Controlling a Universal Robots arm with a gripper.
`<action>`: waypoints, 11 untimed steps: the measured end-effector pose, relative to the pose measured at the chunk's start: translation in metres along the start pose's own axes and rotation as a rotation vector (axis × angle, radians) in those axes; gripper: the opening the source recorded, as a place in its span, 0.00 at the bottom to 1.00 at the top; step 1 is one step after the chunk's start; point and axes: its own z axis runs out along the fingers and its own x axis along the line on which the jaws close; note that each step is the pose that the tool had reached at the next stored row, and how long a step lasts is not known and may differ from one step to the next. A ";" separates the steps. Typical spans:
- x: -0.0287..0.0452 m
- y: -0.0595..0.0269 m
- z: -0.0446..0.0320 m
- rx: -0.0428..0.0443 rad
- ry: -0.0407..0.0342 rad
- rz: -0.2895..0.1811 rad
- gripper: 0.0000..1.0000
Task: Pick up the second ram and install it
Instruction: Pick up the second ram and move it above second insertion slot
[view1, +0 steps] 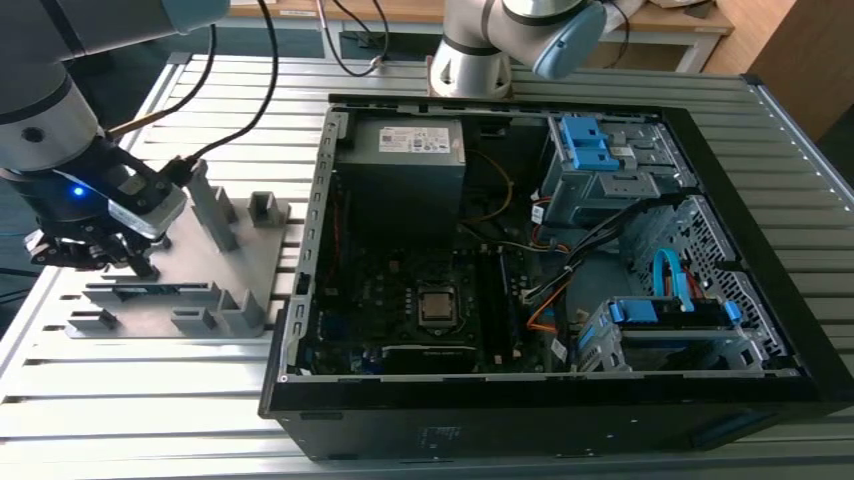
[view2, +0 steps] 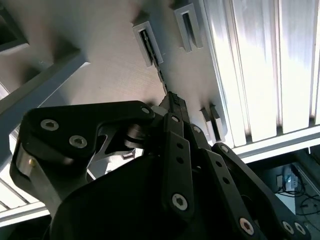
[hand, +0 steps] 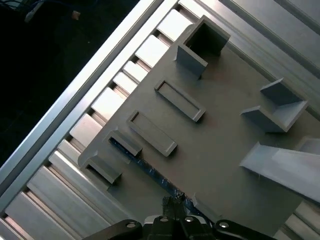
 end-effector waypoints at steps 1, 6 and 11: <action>0.0000 0.0000 0.0000 0.0003 0.0003 -0.009 0.10; 0.0000 0.0000 0.0000 0.0017 0.0014 -0.052 0.10; 0.0000 0.0000 0.0000 0.0029 0.0023 -0.092 0.10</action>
